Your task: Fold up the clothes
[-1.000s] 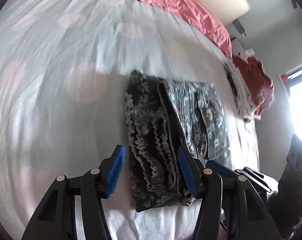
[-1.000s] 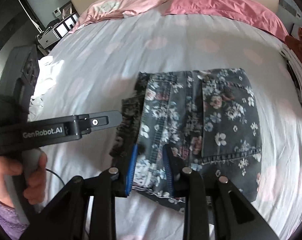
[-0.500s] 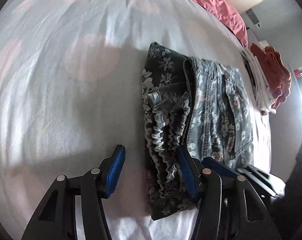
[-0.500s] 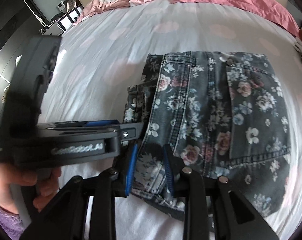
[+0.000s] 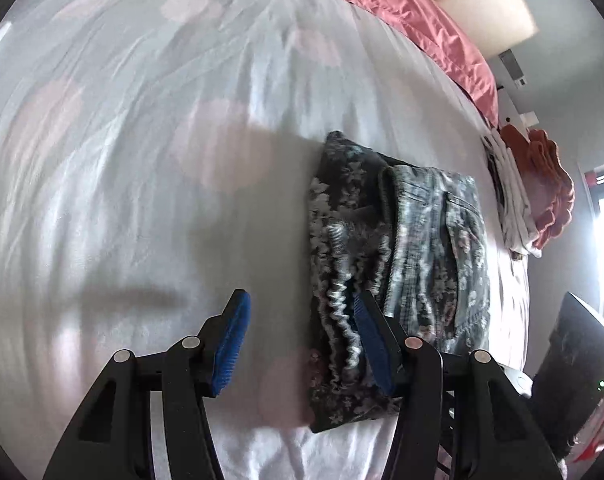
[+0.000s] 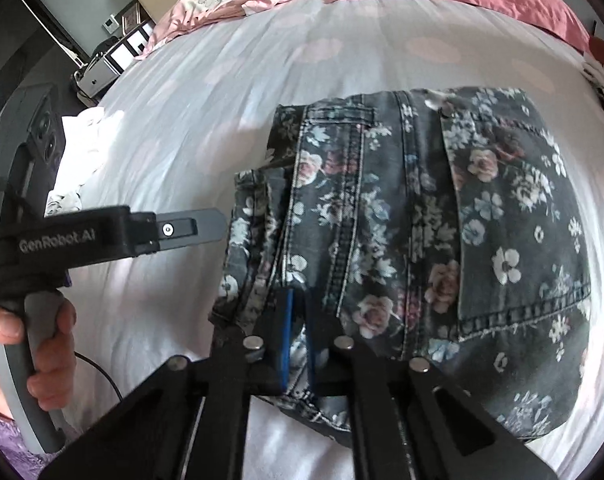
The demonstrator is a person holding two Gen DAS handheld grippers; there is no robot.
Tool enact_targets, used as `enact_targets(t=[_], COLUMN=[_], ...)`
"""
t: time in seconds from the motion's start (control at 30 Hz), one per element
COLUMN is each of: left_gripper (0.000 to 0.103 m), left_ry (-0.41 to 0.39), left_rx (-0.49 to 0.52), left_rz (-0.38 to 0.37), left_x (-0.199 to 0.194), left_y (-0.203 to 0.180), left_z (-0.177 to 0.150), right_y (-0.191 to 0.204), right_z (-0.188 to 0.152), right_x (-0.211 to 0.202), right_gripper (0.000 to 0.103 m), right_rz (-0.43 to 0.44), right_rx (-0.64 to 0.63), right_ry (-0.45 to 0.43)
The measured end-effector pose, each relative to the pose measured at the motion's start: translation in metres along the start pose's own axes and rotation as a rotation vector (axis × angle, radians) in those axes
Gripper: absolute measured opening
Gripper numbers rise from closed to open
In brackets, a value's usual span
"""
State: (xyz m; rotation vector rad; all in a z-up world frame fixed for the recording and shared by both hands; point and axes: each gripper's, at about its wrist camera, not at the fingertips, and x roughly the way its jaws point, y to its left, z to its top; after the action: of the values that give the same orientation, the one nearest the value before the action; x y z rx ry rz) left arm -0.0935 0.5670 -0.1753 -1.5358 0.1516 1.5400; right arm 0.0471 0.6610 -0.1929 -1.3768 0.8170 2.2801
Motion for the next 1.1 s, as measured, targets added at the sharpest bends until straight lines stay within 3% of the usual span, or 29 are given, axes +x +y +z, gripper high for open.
enact_targets(t=[0.33,0.67,0.9,0.93,1.03,1.1], left_gripper=[0.056,0.056,0.056,0.056,0.056,0.056], left_ry=[-0.008,-0.002,-0.028,-0.033,-0.048,-0.056], left_rx=[-0.015,0.02,0.057,0.066,0.091,0.1], left_rz=[0.006,-0.021,0.008,0.009,0.015,0.022], left_x=[-0.006,-0.001,0.0,0.001,0.003,0.006], left_y=[0.004,-0.005,-0.023,-0.026,-0.035,-0.04], left_z=[-0.003,-0.004,-0.007,-0.007,-0.009,-0.008], right_y=[0.023,0.02,0.012,0.01,-0.01,-0.036], right_z=[0.005,-0.003,-0.007,-0.008,-0.003,0.001], right_x=[-0.032,0.012,-0.029,-0.039,-0.067,-0.084], right_gripper=[0.003,0.005,0.009,0.011,0.033,0.053], right_rz=[0.032,0.064,0.068,0.063,0.027,-0.008], right_rx=[-0.046,-0.04,-0.042,-0.049,-0.076,-0.073], right_ry=[-0.085,0.014,-0.016,-0.024,-0.046,-0.074])
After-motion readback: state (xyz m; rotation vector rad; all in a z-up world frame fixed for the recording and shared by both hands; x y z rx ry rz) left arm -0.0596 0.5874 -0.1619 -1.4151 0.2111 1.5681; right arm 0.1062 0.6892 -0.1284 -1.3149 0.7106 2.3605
